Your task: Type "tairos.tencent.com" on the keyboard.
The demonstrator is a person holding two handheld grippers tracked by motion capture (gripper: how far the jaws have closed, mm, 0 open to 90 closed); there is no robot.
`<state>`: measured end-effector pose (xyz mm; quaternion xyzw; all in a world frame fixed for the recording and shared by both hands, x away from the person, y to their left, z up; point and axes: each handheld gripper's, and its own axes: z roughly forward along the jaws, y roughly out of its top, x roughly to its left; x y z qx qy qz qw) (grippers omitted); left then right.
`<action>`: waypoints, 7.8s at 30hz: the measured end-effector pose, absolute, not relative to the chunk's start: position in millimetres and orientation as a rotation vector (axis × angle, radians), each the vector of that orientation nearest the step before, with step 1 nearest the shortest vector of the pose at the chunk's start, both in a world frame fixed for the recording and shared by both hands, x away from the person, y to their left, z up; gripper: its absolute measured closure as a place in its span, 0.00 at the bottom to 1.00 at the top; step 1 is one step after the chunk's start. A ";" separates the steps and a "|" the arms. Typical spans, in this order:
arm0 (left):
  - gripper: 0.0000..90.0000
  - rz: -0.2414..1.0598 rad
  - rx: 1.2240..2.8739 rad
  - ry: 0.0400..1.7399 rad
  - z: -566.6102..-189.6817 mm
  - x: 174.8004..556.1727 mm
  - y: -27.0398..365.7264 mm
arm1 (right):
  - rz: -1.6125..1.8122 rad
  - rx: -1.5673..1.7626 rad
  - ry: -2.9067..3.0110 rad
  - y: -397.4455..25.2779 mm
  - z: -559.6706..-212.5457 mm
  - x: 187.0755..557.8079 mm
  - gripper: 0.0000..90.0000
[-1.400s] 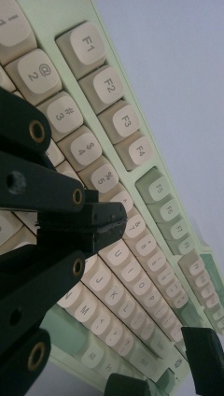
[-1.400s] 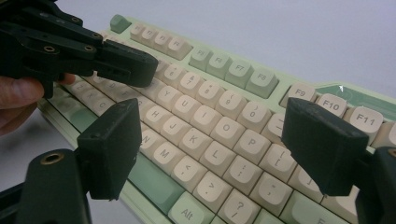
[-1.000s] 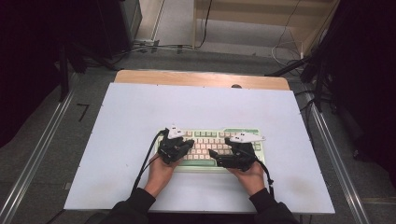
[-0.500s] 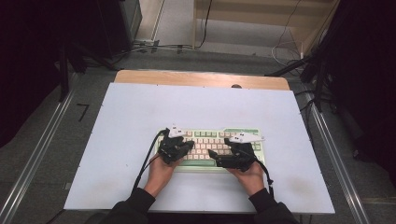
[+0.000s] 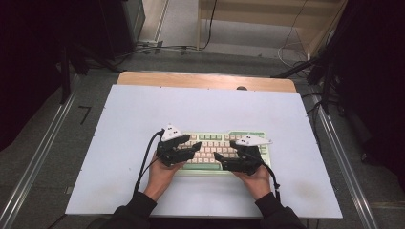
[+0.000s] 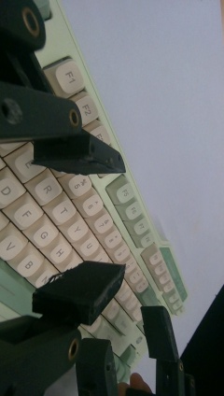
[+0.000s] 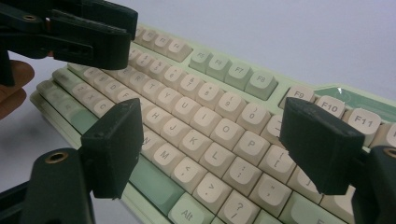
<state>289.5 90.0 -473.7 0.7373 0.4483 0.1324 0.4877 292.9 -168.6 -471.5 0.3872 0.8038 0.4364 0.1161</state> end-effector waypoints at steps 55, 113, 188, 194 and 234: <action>0.32 0.445 1.692 1.183 -467.1 277.3 130.2 | 1.314 1.167 2.327 -176.4 -465.7 291.4 0.97; 0.32 0.440 1.697 1.186 -468.4 276.2 131.8 | 1.120 1.196 2.485 -172.1 -486.7 287.8 0.97; 0.99 0.221 1.960 1.062 -480.7 269.1 101.9 | 1.318 1.256 2.193 -202.8 -460.5 291.3 0.28; 0.40 0.342 1.799 1.077 -471.7 268.2 117.6 | 1.313 1.254 2.197 -202.8 -461.5 291.9 0.28; 0.28 0.485 1.639 1.210 -473.5 265.8 133.6 | 1.268 1.153 2.324 -169.9 -474.1 306.6 0.97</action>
